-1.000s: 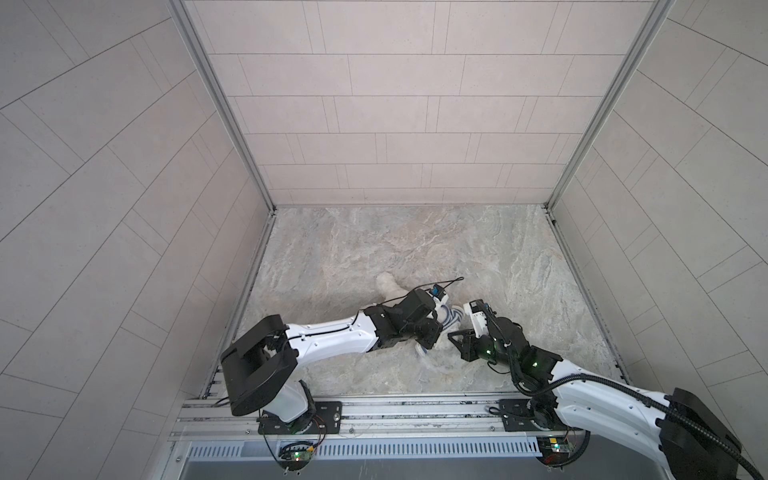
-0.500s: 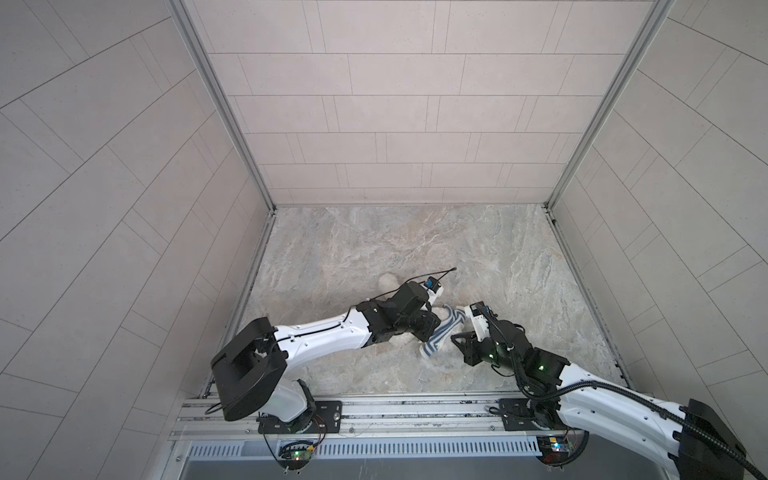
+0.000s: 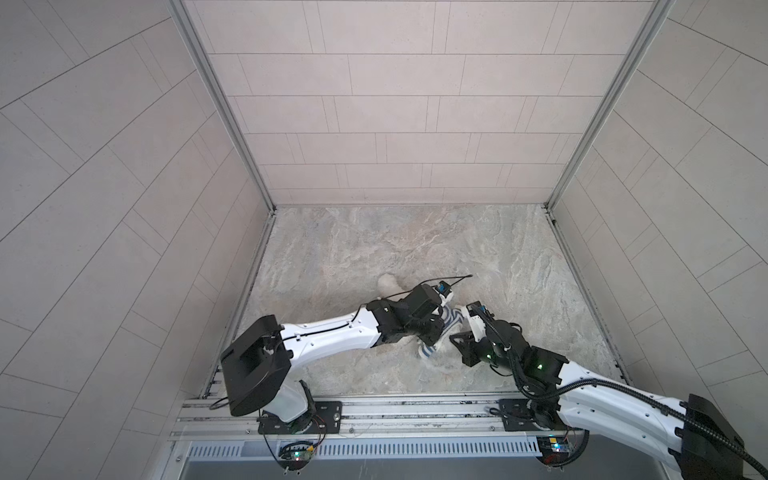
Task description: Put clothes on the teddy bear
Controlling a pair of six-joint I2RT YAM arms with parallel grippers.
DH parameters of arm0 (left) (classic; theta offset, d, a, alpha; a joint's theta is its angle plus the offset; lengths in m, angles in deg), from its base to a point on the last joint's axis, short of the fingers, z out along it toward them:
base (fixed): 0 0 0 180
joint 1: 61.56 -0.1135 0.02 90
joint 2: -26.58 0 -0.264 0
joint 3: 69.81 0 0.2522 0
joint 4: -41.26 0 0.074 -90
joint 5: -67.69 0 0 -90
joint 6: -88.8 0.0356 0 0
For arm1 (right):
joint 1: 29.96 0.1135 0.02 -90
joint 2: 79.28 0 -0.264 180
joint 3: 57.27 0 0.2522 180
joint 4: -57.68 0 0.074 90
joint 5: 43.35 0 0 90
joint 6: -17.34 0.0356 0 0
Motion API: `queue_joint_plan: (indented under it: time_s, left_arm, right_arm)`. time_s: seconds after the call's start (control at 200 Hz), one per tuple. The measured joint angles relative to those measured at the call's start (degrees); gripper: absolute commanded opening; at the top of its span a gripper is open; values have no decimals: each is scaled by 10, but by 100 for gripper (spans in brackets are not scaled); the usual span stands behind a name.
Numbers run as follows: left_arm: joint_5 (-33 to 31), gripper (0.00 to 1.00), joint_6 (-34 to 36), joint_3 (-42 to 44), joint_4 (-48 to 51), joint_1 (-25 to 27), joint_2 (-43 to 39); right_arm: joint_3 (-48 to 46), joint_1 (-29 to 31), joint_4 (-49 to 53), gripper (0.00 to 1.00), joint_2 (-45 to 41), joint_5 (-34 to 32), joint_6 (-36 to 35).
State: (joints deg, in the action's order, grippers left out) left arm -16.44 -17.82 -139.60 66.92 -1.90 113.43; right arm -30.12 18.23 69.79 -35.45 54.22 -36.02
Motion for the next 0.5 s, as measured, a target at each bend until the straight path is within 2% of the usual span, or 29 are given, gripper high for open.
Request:
queue_joint_plan:
  time_s: [0.035,0.08,0.31,0.501]
  left_arm:
    - [-3,10,2,0,1,0,1]
    - [-7,0,4,-1,4,0,3]
    - [-16,0,6,1,6,-4,-11]
    - [-14,0,0,33,2,-77,-61]
  right_arm:
    - [0,1,2,0,-2,-1,0]
    - [0,1,4,0,-5,-1,0]
    - [0,10,24,0,-33,-10,-7]
    - [23,72,58,0,-51,-59,-40]
